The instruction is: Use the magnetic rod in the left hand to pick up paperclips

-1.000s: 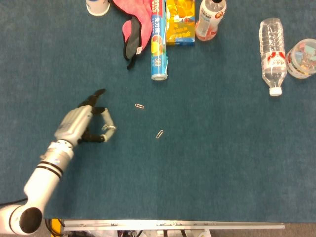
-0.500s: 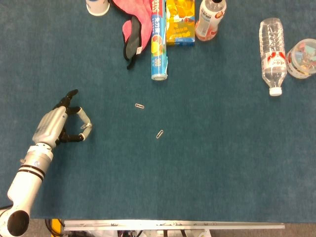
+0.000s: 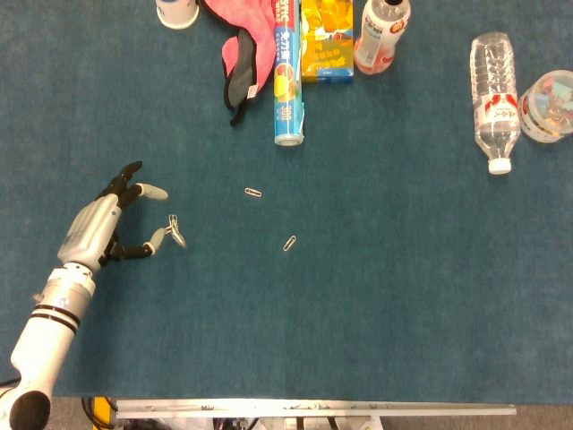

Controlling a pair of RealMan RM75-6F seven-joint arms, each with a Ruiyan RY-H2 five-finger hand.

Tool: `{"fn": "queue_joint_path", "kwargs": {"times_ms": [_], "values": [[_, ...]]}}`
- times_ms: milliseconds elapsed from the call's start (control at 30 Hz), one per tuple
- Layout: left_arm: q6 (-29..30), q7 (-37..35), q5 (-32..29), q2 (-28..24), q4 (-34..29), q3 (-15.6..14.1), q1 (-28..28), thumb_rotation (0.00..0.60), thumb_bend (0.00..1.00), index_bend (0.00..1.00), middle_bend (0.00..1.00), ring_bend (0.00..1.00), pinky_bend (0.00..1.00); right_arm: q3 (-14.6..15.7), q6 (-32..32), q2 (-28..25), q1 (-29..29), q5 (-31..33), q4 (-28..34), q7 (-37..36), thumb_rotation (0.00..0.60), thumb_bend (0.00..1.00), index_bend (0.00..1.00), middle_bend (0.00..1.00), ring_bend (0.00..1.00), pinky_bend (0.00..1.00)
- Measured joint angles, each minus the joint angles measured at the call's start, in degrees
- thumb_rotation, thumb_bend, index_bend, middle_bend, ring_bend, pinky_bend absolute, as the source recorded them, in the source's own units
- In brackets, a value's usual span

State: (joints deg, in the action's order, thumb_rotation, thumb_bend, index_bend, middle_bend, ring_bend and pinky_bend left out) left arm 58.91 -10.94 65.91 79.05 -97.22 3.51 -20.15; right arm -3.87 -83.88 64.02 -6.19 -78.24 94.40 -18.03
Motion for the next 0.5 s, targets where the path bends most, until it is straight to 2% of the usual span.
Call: {"fn": "queue_joint_path", "kwargs": {"times_ms": [267,500], "values": [[6.4,1.2,3.8,-4.6,-6.3,-0.2,2.7,0.6,0.36,0.3,0.0,0.0,0.08,0.0,-0.3,-0.1,-0.1,-0.2,0.0,-0.3,0.6,0.31,0.6,0.45,0.37,0.54],[14.4,5.0,4.9,-6.4,-7.8,-0.7,6.6,0.6,0.36,0.32,0.0,0.0,0.09,0.3,-1.5,-0.1,-0.6,-1.0,0.2,0.0,0.6,0.31,0.6,0.45,0.37,0.54]]}}
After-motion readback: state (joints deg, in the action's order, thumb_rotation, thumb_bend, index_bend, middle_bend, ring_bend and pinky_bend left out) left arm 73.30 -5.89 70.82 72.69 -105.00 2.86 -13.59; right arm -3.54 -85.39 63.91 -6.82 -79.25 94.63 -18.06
